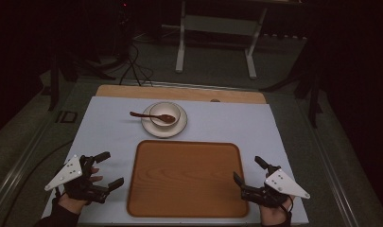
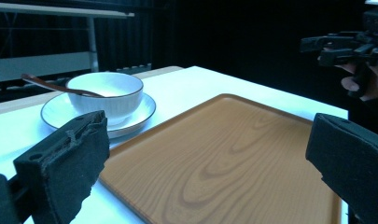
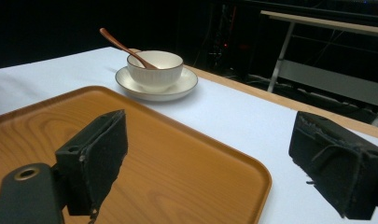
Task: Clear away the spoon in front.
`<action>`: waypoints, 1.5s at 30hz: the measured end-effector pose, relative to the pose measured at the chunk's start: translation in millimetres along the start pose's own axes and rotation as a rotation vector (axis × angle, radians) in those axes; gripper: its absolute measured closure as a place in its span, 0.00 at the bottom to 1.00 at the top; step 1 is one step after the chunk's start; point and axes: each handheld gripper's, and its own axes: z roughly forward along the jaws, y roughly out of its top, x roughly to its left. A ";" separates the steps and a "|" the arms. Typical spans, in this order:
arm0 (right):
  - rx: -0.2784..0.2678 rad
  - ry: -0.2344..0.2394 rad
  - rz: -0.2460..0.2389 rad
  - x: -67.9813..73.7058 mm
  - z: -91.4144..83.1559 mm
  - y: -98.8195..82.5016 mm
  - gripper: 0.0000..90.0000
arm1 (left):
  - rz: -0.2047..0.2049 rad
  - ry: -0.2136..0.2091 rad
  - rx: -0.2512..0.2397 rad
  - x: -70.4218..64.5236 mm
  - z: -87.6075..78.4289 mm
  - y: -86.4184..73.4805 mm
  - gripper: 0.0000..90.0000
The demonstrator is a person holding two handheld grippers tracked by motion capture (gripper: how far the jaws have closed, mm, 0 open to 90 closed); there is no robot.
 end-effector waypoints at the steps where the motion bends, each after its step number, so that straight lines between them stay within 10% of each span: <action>1: 0.006 0.000 0.000 -0.3 0.3 -0.2 0.13 | 0.004 -0.002 0.006 0.0 0.3 -0.2 0.00; 14: 0.007 0.014 -0.002 2.1 -0.5 1.9 0.13 | 0.009 -0.040 -0.005 -6.7 2.6 4.6 0.00; 24: 0.001 0.017 -0.010 4.3 -1.1 5.4 0.13 | -0.017 -0.106 -0.046 -14.1 11.0 38.7 0.00; 29: 0.004 0.020 -0.018 5.3 -1.1 5.8 0.13 | 0.026 -0.079 -0.010 -14.9 22.4 63.4 0.00; 45: 0.005 0.027 -0.019 6.4 0.3 5.9 0.13 | -0.140 0.028 -0.090 29.4 60.9 93.8 0.00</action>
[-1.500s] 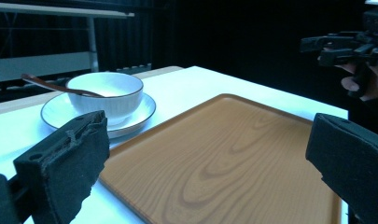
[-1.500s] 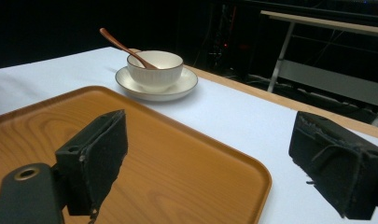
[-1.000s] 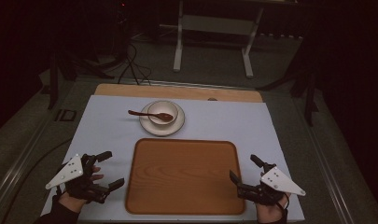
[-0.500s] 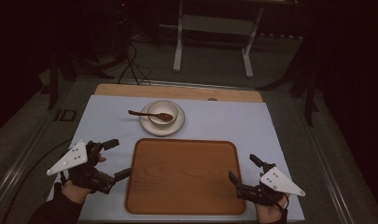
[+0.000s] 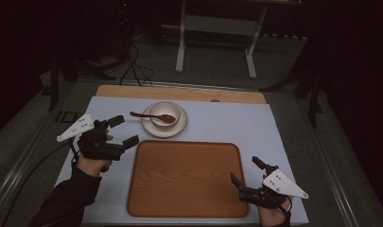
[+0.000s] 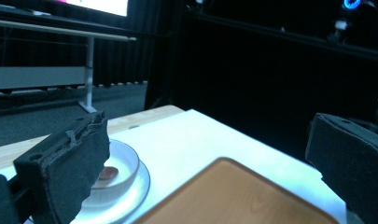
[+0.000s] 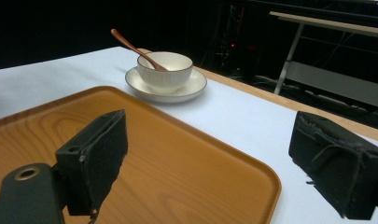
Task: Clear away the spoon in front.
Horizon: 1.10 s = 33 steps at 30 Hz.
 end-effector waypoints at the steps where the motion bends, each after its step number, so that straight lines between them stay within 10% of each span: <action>1: 0.000 -0.001 -0.001 0.2 0.2 0.0 0.13 | -0.009 0.012 -0.004 3.1 2.4 -0.2 0.00; 33: 0.026 0.020 0.007 0.2 4.4 -2.9 0.13 | -0.432 0.378 -0.190 87.4 41.6 -46.9 0.11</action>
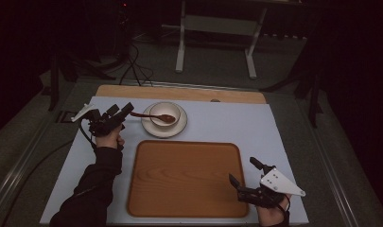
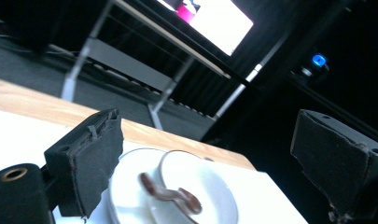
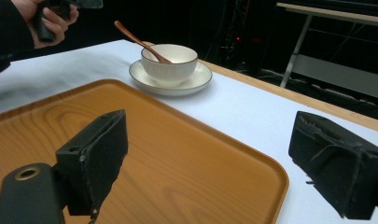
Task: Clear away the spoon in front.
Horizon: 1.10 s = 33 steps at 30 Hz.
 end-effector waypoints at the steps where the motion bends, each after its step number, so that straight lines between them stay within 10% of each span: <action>1: 0.000 0.001 0.000 -0.1 0.0 0.0 0.13 | -0.028 0.011 -0.007 4.7 2.0 -3.6 0.11; 20: 0.007 0.013 0.016 -2.0 0.8 -1.5 0.13 | -0.336 0.097 0.001 18.0 25.3 -43.2 0.31; 33: 0.013 0.017 0.025 -3.3 1.2 -2.3 0.13 | -0.427 0.154 0.003 12.9 38.0 -50.8 0.61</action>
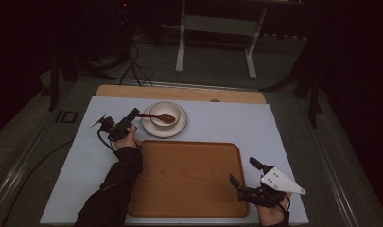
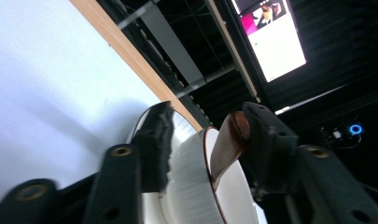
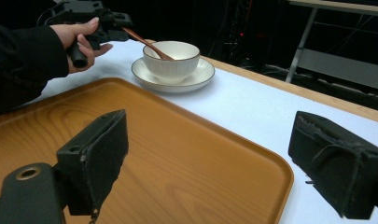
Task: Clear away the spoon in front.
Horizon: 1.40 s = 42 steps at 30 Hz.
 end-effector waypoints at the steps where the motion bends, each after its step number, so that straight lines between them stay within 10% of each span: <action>1: -0.001 -0.001 -0.001 0.0 -0.1 0.0 0.13 | -0.007 0.007 -0.004 -0.4 0.8 -0.4 0.64; 16: 0.003 0.004 0.002 -0.7 0.7 -0.6 0.13 | -0.011 0.008 -0.033 -7.3 5.3 -2.5 0.92; 42: 0.000 -0.001 0.005 -0.3 1.8 -0.6 0.13 | 0.244 -0.017 -0.024 -50.5 -21.5 40.5 0.93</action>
